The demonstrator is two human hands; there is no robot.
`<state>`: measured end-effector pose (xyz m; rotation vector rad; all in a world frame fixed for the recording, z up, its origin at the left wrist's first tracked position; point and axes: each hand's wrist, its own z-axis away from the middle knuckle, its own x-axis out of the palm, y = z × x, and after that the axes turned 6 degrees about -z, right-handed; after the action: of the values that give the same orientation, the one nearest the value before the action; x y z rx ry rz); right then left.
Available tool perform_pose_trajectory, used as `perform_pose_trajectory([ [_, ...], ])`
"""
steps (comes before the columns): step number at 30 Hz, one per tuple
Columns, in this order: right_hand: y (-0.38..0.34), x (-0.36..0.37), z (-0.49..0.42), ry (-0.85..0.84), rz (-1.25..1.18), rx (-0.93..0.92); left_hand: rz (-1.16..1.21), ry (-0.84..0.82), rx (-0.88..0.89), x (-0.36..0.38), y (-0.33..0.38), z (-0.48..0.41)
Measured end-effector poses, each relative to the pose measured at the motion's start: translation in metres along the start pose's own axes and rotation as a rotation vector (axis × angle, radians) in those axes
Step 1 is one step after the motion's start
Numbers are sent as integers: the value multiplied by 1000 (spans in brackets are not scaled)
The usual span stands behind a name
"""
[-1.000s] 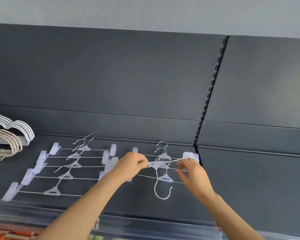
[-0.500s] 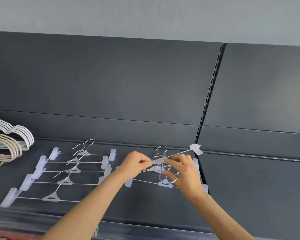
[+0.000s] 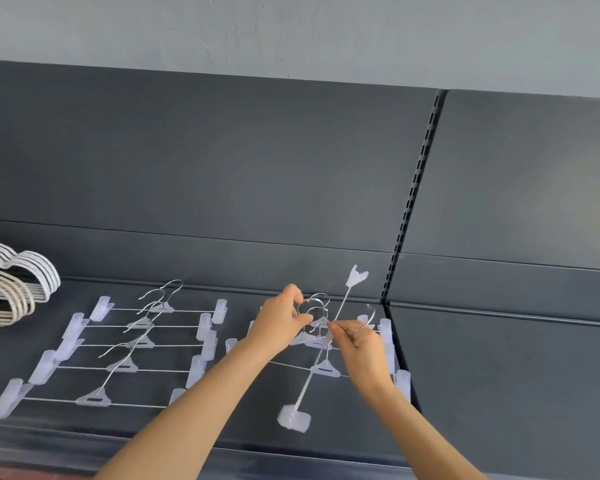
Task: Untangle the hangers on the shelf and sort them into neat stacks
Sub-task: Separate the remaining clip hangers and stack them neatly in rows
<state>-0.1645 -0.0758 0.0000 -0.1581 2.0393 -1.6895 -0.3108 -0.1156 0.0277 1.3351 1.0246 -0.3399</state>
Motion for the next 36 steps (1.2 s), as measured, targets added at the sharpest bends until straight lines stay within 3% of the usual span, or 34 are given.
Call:
perform_pose_trajectory([
  [8, 1, -28, 6, 37, -62, 82, -179, 68, 35, 11, -3, -9],
  [16, 21, -57, 1, 131, -12, 186, -437, -154, -124, 45, -26, -8],
  [21, 29, -66, 2, 130, -49, 204, -417, -116, -160, 57, -23, -12],
  [25, 25, -76, 4, 62, -79, 169, -202, -31, -169, 48, -27, -14],
  [28, 19, -81, 7, -89, -114, 170, -65, 70, -167, 18, -32, -14],
  [33, 22, -58, 7, -330, 153, 210, 9, 222, -168, -36, -55, -2],
  [36, 27, -32, 7, -372, 237, 240, 1, 252, -185, -50, -66, 14],
])
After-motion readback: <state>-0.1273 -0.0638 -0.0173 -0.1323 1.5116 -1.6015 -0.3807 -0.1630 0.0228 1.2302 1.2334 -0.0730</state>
